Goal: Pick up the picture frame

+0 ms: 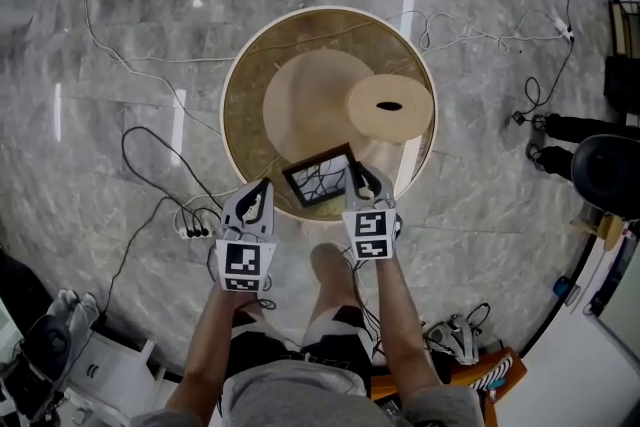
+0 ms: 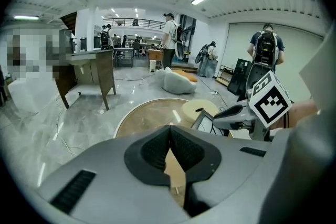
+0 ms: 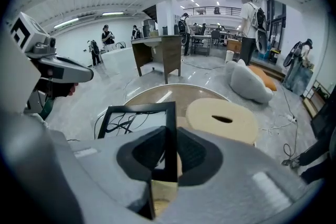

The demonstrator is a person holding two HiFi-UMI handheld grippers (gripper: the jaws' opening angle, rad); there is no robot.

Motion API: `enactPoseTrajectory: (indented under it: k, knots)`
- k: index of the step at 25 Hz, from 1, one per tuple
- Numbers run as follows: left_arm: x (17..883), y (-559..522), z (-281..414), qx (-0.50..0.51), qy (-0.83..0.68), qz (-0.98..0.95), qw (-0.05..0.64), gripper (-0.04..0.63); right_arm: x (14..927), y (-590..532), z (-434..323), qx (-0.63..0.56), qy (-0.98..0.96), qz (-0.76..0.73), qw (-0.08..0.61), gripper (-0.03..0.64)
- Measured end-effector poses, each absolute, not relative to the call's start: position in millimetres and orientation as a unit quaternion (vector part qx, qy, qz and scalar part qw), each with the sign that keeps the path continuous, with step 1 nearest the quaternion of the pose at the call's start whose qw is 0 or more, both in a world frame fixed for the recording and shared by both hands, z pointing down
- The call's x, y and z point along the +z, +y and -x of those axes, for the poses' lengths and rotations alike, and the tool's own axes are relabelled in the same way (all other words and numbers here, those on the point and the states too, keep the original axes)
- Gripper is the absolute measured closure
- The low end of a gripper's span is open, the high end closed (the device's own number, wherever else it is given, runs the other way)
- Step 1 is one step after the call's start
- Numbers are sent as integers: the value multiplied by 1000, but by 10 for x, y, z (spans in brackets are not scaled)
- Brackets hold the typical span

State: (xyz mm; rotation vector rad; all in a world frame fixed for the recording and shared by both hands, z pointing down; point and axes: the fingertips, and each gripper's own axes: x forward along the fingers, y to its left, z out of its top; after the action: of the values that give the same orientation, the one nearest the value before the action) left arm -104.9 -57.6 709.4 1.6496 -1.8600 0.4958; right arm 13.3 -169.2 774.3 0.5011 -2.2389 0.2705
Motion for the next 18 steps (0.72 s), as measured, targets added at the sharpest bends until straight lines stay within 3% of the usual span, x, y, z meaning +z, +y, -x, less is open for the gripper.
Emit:
enactPoseTrajectory:
  k: [18]
  knots:
    - [5162,-816,1196,169,-695,-671,196,577,5438,-1938,-395,90,-895,-329,288,555]
